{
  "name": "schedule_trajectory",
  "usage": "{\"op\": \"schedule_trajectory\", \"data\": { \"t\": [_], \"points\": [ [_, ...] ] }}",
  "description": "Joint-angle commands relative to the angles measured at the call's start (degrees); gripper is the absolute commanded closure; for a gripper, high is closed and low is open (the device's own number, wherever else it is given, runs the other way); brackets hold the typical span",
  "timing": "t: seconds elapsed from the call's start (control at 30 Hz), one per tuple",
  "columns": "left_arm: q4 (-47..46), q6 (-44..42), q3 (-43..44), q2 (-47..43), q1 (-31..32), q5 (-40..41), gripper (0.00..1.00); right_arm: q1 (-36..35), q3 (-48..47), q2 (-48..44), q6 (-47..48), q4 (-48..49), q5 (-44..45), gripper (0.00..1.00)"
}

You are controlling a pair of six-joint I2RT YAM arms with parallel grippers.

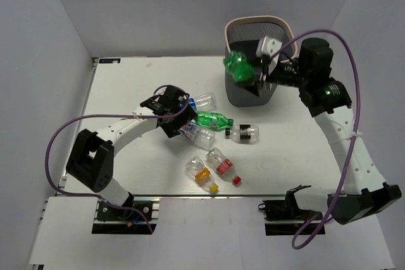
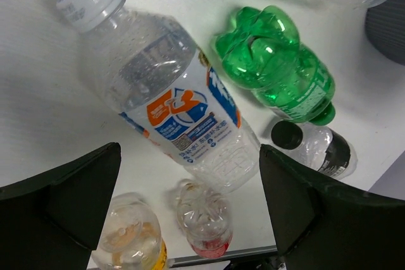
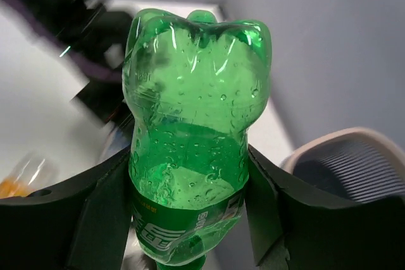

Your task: Put the plastic bottles in the bin

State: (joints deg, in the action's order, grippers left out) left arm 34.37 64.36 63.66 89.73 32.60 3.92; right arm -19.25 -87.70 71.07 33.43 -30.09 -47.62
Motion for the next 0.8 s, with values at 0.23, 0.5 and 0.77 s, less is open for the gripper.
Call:
{"op": "schedule_trajectory", "data": {
  "t": [0.23, 0.5, 0.77],
  "points": [
    [1.9, 2.4, 0.0, 0.3, 1.4, 1.7, 0.0, 1.0, -5.6, 14.1, -21.2, 36.2, 29.3, 0.93],
    [0.6, 3.7, 0.6, 3.1, 2.5, 3.9, 0.0, 3.7, -10.2, 23.9, -21.1, 30.2, 32.4, 0.1],
    [0.1, 4.2, 1.1, 7.2, 4.1, 8.5, 0.0, 7.5, -4.2, 12.5, -29.5, 30.5, 21.5, 0.1]
  ]
}}
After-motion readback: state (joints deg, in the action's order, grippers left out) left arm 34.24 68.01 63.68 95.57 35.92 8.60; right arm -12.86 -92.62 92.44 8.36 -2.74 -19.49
